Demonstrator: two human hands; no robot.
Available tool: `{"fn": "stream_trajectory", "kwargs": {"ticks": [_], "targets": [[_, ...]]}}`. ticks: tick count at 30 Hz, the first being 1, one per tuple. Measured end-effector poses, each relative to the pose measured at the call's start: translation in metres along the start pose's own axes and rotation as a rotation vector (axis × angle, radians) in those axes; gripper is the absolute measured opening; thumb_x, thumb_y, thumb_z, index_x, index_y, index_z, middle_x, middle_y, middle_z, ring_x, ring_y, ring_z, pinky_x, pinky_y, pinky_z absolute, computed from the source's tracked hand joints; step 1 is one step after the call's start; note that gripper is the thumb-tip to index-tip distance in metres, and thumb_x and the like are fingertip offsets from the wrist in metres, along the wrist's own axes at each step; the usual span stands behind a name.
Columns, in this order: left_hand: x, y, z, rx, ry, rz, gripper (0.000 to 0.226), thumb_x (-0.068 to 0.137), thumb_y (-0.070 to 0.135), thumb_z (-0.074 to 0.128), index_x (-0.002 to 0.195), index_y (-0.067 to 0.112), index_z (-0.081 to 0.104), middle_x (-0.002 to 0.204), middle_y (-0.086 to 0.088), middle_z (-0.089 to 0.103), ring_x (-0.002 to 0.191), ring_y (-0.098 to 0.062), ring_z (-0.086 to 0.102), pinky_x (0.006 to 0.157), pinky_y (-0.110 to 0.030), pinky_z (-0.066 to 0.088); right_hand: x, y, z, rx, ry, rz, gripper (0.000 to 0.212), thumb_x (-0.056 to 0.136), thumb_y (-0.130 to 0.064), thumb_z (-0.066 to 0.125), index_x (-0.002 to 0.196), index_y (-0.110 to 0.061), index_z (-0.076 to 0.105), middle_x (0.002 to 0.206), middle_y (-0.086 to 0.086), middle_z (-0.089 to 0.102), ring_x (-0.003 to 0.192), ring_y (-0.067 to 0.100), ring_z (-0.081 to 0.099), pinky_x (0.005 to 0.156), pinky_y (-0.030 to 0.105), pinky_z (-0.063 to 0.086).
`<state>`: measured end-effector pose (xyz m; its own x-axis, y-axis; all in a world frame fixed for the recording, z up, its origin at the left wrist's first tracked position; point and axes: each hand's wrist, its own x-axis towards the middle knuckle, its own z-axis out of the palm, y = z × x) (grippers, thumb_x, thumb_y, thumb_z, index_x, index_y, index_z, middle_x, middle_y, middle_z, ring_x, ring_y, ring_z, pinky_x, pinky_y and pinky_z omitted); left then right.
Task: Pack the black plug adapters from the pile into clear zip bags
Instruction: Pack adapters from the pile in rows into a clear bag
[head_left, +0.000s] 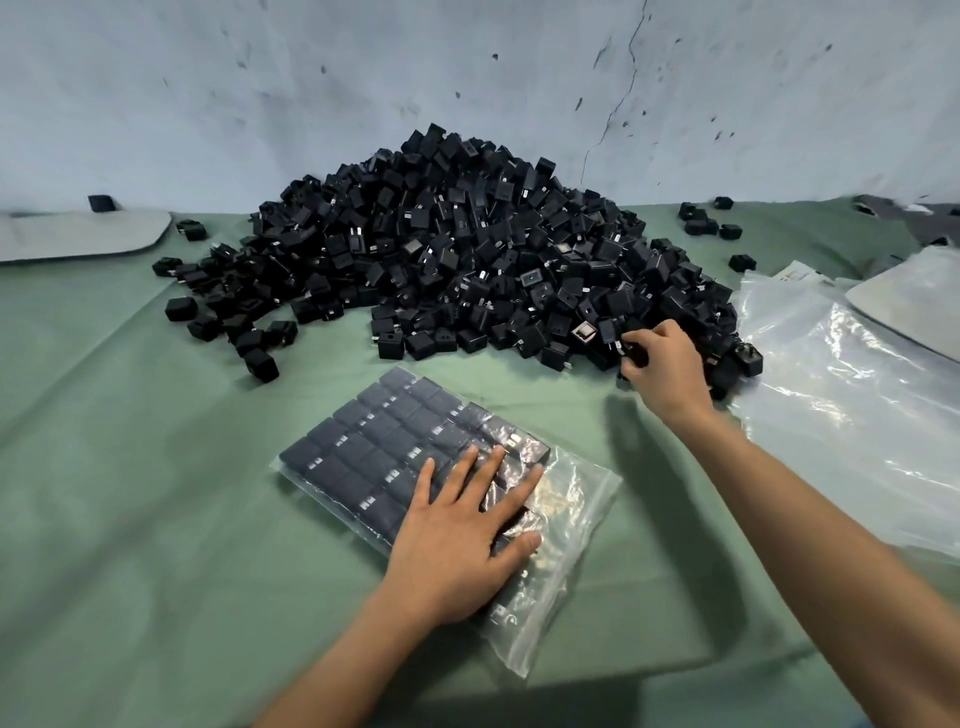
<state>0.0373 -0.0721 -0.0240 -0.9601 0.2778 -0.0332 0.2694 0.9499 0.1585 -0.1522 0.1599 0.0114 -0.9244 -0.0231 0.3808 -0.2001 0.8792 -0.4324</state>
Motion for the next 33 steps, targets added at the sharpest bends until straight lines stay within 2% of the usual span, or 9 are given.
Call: {"fn": "stream_trajectory", "kwargs": {"ticks": [2,5,9,12,15,18,23,27,33], "targets": [[0.001,0.000,0.002,0.014,0.009,-0.021,0.067,0.081,0.075,-0.008,0.135,0.050,-0.038,0.156,0.013,-0.025,0.141,-0.009,-0.030,0.112,-0.045,-0.025,-0.013,-0.006,-0.007,0.226,0.093,0.149,0.019,0.082,-0.011,0.068,0.101,-0.010,0.066,0.096,0.010,0.057,0.070,0.014,0.055,0.069,0.021,0.039],[0.002,-0.001,0.004,0.037,0.002,-0.039,0.076,0.079,0.075,-0.012,0.141,0.037,-0.033,0.155,0.014,-0.028,0.139,-0.008,-0.032,0.113,-0.045,-0.024,-0.044,-0.005,-0.016,0.526,-0.003,0.385,0.014,0.080,-0.018,0.071,0.081,-0.009,0.061,0.079,0.012,0.067,0.060,0.017,0.061,0.056,0.026,0.050],[0.002,-0.001,0.003,0.042,-0.005,-0.043,0.079,0.076,0.076,-0.016,0.141,0.034,-0.031,0.154,0.014,-0.029,0.139,-0.009,-0.032,0.113,-0.045,-0.024,-0.092,0.008,-0.024,0.231,-0.195,0.339,0.037,0.080,-0.042,0.072,0.065,-0.009,0.062,0.061,0.005,0.065,0.061,0.021,0.058,0.058,0.032,0.041],[0.002,-0.001,0.003,0.037,-0.011,-0.048,0.080,0.075,0.077,-0.017,0.141,0.033,-0.031,0.153,0.014,-0.030,0.139,-0.008,-0.033,0.113,-0.045,-0.025,-0.114,0.014,-0.032,0.207,-0.162,0.353,0.049,0.081,-0.047,0.068,0.056,-0.008,0.053,0.053,0.003,0.057,0.057,0.024,0.052,0.056,0.033,0.037],[0.002,-0.001,0.003,0.035,-0.020,-0.051,0.084,0.071,0.079,-0.020,0.140,0.032,-0.032,0.153,0.014,-0.030,0.139,-0.008,-0.033,0.113,-0.045,-0.025,-0.121,0.018,-0.039,0.319,-0.086,0.244,0.036,0.088,-0.032,0.065,0.062,-0.006,0.062,0.079,0.006,0.060,0.084,0.024,0.052,0.070,0.033,0.038],[0.002,-0.001,0.003,0.034,-0.023,-0.053,0.086,0.069,0.079,-0.023,0.140,0.031,-0.033,0.153,0.014,-0.030,0.139,-0.008,-0.033,0.112,-0.044,-0.025,-0.126,0.013,-0.036,0.302,-0.207,0.125,0.023,0.091,-0.024,0.063,0.081,-0.006,0.074,0.105,0.004,0.064,0.107,0.021,0.049,0.087,0.029,0.036],[0.002,0.000,0.002,0.029,-0.025,-0.054,0.089,0.067,0.080,-0.025,0.141,0.031,-0.033,0.153,0.014,-0.031,0.139,-0.008,-0.033,0.112,-0.044,-0.026,-0.135,0.010,-0.031,0.235,-0.196,0.069,0.020,0.092,-0.026,0.061,0.095,-0.016,0.078,0.113,-0.001,0.064,0.110,0.017,0.050,0.085,0.022,0.030],[0.003,-0.001,0.003,0.025,-0.024,-0.059,0.085,0.071,0.078,-0.019,0.141,0.031,-0.032,0.153,0.014,-0.031,0.139,-0.008,-0.034,0.113,-0.045,-0.025,-0.149,0.011,-0.038,0.358,-0.174,0.064,0.016,0.090,-0.019,0.063,0.086,-0.020,0.079,0.108,-0.007,0.065,0.110,0.015,0.053,0.088,0.019,0.032],[0.002,-0.001,0.003,0.029,-0.024,-0.054,0.084,0.072,0.077,-0.019,0.140,0.031,-0.033,0.152,0.014,-0.031,0.139,-0.008,-0.034,0.113,-0.045,-0.024,-0.180,0.011,-0.049,0.473,-0.219,-0.115,0.023,0.086,-0.026,0.061,0.069,-0.026,0.077,0.102,-0.013,0.069,0.103,0.006,0.059,0.089,0.020,0.041]]}}
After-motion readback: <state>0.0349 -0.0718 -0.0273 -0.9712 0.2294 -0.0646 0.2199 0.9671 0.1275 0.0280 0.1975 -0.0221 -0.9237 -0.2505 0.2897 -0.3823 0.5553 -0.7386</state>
